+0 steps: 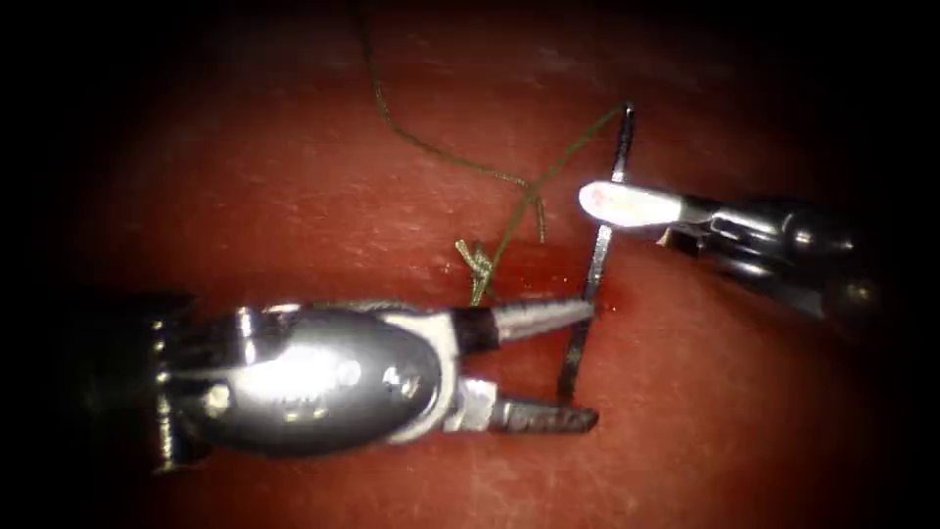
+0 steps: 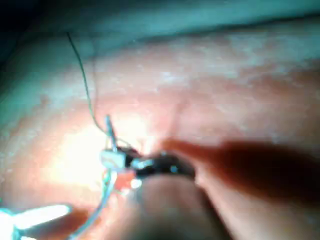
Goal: Wound Closure
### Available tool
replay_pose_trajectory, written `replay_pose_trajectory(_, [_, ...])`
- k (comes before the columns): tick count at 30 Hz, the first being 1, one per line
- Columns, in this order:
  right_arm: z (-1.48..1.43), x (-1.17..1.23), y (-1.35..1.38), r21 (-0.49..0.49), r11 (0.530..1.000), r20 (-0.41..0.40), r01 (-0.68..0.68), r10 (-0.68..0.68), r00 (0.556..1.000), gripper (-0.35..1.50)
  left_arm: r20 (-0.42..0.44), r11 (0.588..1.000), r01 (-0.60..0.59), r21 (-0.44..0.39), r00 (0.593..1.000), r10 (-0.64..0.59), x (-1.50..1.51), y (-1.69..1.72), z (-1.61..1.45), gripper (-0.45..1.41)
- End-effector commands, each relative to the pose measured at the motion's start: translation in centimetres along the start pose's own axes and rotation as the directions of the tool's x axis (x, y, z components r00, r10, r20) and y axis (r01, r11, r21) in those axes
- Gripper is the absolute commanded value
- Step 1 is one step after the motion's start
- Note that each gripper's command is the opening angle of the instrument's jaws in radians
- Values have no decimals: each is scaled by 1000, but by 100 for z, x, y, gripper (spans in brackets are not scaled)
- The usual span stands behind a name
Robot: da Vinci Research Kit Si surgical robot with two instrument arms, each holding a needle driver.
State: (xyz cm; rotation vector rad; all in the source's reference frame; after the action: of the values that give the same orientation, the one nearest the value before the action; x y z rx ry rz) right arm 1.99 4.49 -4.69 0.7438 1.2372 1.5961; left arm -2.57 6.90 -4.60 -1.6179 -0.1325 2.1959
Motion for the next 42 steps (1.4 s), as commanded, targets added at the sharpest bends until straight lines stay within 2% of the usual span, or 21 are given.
replay_pose_trajectory(1, [7, -4, 5, 4, 999, 0, 38, -38, 999, -35, -13, 998, 45, -41, 999, -45, 4, -4, 1, 78])
replay_pose_trajectory(5, [9, -2, 7, 10, 995, -7, 96, -96, 995, -35, -22, 970, 116, -213, 992, -124, 10, 2, -7, 78])
replay_pose_trajectory(11, [2, 5, 8, 19, 986, -37, 167, -166, 985, -35, 65, 895, 193, -402, 981, -182, -5, 27, -15, 78])
replay_pose_trajectory(12, [-2, 7, 9, 22, 980, -38, 196, -195, 980, -35, 107, 863, 222, -453, 975, -194, -12, 32, -24, 78])
replay_pose_trajectory(15, [-10, 11, 11, 33, 966, -47, 258, -256, 965, -35, 166, 834, 232, -500, 971, -171, -19, 30, -38, 78])
replay_pose_trajectory(18, [-15, 15, 12, 38, 945, -57, 323, -321, 945, -35, 213, 847, 246, -472, 964, -162, -24, 11, -45, 78])
replay_pose_trajectory(22, [-16, 17, 9, 35, 920, -76, 391, -388, 918, -35, 226, 856, 270, -441, 956, -185, -32, -9, -40, 77])
replay_pose_trajectory(24, [-16, 17, 7, 34, 879, -84, 475, -471, 878, -35, 268, 873, 315, -372, 937, -224, -41, -21, -27, 66])
replay_pose_trajectory(25, [-17, 17, 4, 42, 841, -100, 539, -533, 840, -35, 306, 855, 398, -334, 903, -301, -49, -26, -18, 45])
replay_pose_trajectory(27, [-17, 19, 1, 49, 812, -110, 581, -574, 811, -35, 319, 846, 431, -316, 887, -333, -57, -27, -13, 6])
replay_pose_trajectory(28, [-17, 19, -1, 52, 795, -116, 604, -596, 795, -35, 321, 847, 433, -309, 886, -335, -62, -26, -9, -2])
replay_pose_trajectory(29, [-16, 22, -6, 45, 762, -133, 646, -636, 760, -35, 323, 849, 434, -301, 884, -337, -69, -25, -3, -8])
replay_pose_trajectory(32, [-14, 26, -12, 51, 719, -168, 694, -678, 715, -35, 328, 856, 428, -290, 885, -332, -77, -25, 6, -9])
replay_pose_trajectory(36, [-13, 37, -25, 42, 680, -212, 732, -710, 672, -35, 396, 874, 415, -254, 869, -298, -94, -36, 19, -8])
replay_pose_trajectory(39, [-13, 39, -29, 35, 662, -215, 749, -727, 653, -35, 406, 883, 408, -233, 866, -293, -102, -42, 26, -26])
replay_pose_trajectory(42, [-13, 39, -29, 29, 640, -219, 767, -745, 630, -35, 420, 890, 405, -210, 859, -292, -111, -48, 36, -31])
